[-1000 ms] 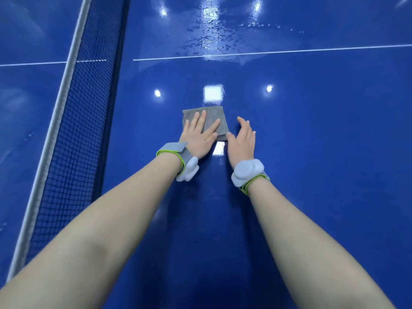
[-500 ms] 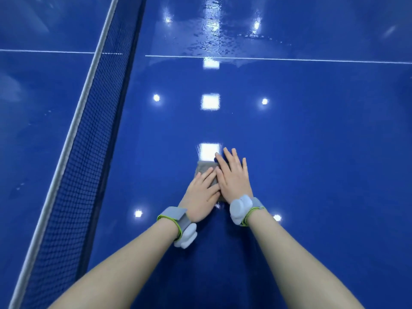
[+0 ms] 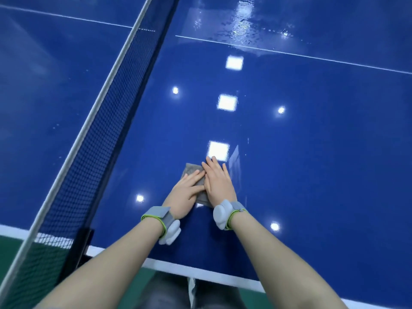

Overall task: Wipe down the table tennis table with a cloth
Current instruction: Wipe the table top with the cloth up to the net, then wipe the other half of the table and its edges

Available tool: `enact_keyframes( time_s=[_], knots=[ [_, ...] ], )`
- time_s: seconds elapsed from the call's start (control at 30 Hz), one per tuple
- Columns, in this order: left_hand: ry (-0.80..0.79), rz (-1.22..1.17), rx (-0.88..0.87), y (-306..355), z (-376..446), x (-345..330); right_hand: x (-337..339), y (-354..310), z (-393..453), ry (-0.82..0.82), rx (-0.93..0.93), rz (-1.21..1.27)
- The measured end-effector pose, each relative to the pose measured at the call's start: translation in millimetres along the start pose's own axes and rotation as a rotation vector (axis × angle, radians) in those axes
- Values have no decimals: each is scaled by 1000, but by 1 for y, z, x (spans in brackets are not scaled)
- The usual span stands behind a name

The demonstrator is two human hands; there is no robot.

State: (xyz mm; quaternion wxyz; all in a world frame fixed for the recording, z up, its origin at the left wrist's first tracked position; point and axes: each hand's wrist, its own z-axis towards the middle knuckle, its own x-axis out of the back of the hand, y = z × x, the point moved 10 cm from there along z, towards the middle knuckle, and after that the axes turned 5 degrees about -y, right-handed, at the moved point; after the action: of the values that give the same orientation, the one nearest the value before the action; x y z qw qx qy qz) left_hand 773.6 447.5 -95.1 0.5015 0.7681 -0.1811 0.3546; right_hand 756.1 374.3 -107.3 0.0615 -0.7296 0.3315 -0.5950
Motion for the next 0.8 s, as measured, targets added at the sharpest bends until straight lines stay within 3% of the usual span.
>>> enact_keyframes(
  time_s=[0.23,0.4,0.47,0.6,0.8],
  knots=[
    [-39,55,60,-3,-44,-12,-17,-29,-33,-16,31,-24],
    [-48,82,65,-1,-72,-17,-7,-41,-61,260,-3,-4],
    [-59,86,51,-3,-86,-20,-12,-49,-70,261,-18,-30],
    [-51,-6,60,-14,-115,-16,-41,-63,-85,85,-132,-128],
    [-42,-162,145,-29,-156,-4,-66,-88,-108,11,-283,-115]
  ],
)
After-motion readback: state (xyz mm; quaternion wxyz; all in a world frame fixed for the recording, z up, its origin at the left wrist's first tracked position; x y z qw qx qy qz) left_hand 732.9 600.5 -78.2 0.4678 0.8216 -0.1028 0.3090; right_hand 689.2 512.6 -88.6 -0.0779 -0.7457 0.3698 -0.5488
